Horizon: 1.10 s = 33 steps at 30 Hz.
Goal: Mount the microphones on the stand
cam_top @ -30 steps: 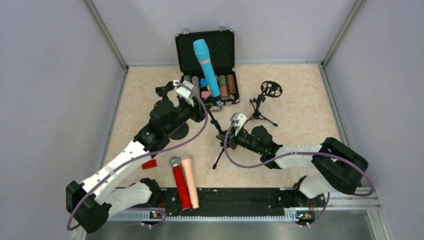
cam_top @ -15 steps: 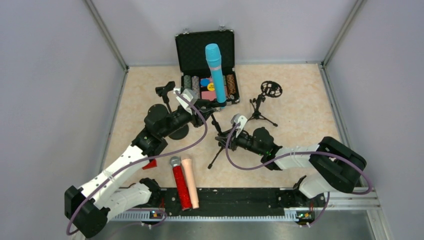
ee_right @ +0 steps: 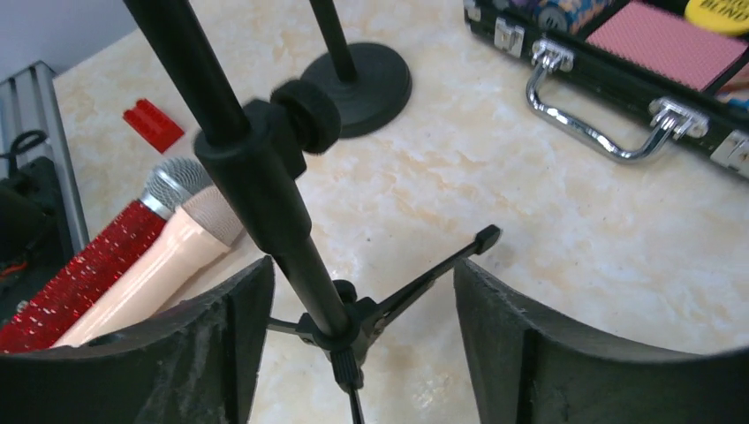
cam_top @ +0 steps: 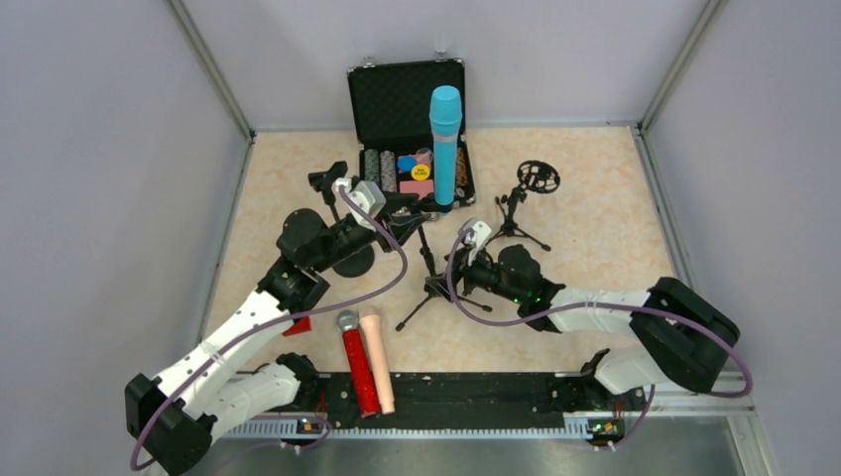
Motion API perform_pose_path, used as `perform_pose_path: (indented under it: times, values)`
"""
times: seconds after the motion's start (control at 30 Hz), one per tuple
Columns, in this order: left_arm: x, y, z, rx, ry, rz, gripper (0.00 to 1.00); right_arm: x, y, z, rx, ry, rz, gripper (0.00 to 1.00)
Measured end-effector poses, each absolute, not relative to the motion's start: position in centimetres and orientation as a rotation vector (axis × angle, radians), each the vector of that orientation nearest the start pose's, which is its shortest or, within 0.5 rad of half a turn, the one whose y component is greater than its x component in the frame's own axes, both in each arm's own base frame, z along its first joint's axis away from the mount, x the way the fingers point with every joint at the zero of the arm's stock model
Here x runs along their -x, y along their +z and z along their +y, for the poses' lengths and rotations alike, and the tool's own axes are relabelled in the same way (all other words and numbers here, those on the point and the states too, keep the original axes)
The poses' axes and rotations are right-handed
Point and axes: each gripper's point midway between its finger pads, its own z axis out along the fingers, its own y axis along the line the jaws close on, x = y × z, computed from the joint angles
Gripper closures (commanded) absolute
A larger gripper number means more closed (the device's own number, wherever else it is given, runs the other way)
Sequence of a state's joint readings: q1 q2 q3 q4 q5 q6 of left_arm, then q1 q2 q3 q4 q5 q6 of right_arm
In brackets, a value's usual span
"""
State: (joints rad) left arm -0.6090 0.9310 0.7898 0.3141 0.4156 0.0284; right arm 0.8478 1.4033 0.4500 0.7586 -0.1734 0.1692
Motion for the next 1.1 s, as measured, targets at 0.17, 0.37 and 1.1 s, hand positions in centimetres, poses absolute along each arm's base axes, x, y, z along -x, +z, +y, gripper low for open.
perform_pose_path:
  times: [0.17, 0.37, 1.1]
  values:
    - [-24.7, 35.3, -26.0, -0.788, -0.776, 1.212, 1.0, -23.9, 16.2, 32.5, 0.701, 0.896, 1.619, 0.15]
    - [-24.8, 35.5, -26.1, -0.786, -0.776, 1.202, 1.0, -23.9, 18.3, 32.1, 0.675, 0.895, 1.575, 0.13]
    - [-27.0, 35.4, -27.7, -0.726, -0.827, 1.183, 1.0, -24.1, 18.2, 31.7, 0.659, 0.87, 1.589, 0.12]
